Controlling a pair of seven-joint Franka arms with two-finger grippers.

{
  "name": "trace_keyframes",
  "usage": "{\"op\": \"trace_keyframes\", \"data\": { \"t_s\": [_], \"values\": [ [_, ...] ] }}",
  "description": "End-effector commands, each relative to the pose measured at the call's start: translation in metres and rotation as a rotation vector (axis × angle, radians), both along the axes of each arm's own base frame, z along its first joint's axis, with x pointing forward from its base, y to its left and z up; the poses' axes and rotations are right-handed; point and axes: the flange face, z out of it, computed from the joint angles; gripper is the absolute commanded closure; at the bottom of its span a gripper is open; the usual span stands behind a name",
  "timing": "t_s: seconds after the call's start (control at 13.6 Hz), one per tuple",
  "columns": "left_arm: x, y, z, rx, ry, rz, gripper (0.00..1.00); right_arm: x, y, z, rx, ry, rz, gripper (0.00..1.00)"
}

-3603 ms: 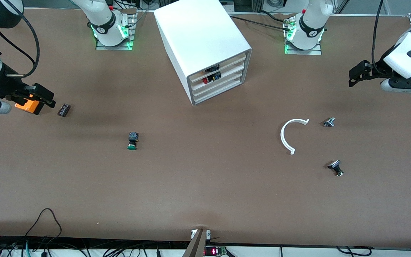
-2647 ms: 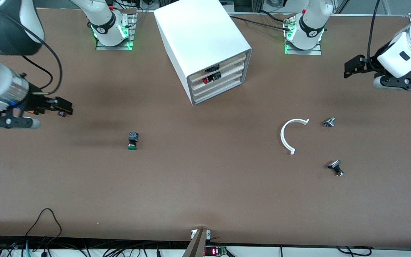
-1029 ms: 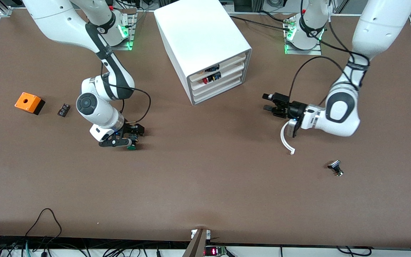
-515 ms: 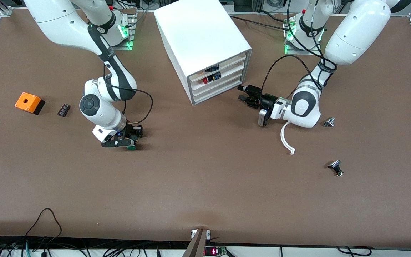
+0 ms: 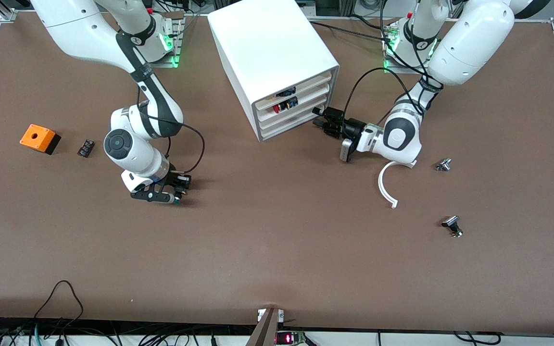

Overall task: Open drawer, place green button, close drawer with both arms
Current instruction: 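Pull the drawer open with the left gripper while the right gripper lifts the button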

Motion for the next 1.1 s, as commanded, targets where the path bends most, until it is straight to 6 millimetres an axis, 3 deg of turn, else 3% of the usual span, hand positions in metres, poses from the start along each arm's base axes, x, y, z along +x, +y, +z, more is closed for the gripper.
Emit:
{"op": "trace_keyframes", "data": {
  "t_s": [0.0,0.29,0.37,0.44,0.51,1.03],
  "values": [
    [-0.011,-0.012,0.002,-0.017,-0.025,-0.002,0.42,0.016,0.020,0.043,0.014,0.049,-0.157,1.00],
    [-0.016,-0.022,-0.003,0.024,-0.040,0.006,0.46,0.021,0.070,0.081,0.012,0.079,-0.433,1.00],
    [-0.015,-0.022,-0.003,0.023,-0.040,0.008,0.62,0.019,0.088,0.088,0.020,0.072,-0.462,1.00],
    [-0.016,-0.024,-0.002,0.019,-0.042,0.001,0.97,0.021,0.100,0.099,0.034,0.058,-0.495,1.00],
    [-0.019,-0.029,-0.002,0.020,-0.042,-0.007,1.00,0.021,0.110,0.106,0.042,0.054,-0.529,1.00],
    [-0.022,-0.033,0.000,0.015,-0.038,-0.014,1.00,0.026,0.172,0.151,0.067,0.071,-0.676,1.00]
  ]
}}
